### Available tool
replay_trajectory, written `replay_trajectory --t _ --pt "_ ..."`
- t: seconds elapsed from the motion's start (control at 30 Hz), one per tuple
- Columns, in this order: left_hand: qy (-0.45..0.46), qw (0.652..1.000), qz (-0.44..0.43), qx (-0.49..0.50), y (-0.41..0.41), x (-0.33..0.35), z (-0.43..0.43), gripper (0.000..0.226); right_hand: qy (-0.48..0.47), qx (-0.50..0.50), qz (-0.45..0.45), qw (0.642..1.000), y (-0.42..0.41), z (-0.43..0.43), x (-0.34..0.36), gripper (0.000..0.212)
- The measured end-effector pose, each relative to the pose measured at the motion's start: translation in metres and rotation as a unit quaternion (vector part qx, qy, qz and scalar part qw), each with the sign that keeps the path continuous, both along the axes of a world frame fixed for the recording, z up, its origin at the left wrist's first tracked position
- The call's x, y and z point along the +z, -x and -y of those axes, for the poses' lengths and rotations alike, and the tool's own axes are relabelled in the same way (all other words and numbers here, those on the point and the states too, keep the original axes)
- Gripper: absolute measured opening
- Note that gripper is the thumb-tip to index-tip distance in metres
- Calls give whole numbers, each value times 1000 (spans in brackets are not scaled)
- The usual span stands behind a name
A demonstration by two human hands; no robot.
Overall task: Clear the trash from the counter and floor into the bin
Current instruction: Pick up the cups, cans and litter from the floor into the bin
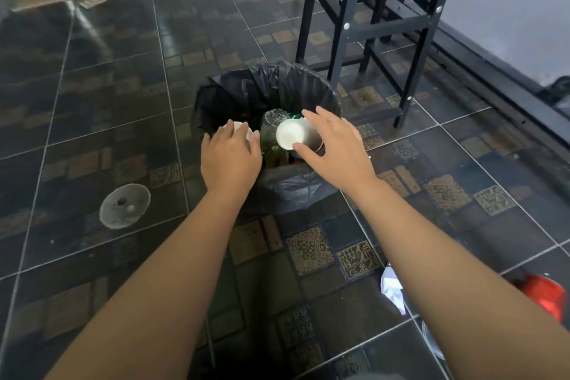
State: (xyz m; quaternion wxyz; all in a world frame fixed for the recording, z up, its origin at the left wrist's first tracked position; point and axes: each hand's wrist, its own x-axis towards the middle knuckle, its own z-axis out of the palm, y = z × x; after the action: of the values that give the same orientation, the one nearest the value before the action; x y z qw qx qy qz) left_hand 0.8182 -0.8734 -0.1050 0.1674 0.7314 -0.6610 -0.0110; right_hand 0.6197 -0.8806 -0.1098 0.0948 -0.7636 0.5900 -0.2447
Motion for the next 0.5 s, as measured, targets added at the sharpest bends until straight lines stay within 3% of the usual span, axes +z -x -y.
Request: replay_trajectory --t 0.27,0.5 --pt "19 999 29 -33 28 -12 -22 57 -4 10 -44 999 28 -15 -3 58" --pt "58 979 68 -185 96 -23 -52 58 -24 -66 -21 997 86 -55 -10 59"
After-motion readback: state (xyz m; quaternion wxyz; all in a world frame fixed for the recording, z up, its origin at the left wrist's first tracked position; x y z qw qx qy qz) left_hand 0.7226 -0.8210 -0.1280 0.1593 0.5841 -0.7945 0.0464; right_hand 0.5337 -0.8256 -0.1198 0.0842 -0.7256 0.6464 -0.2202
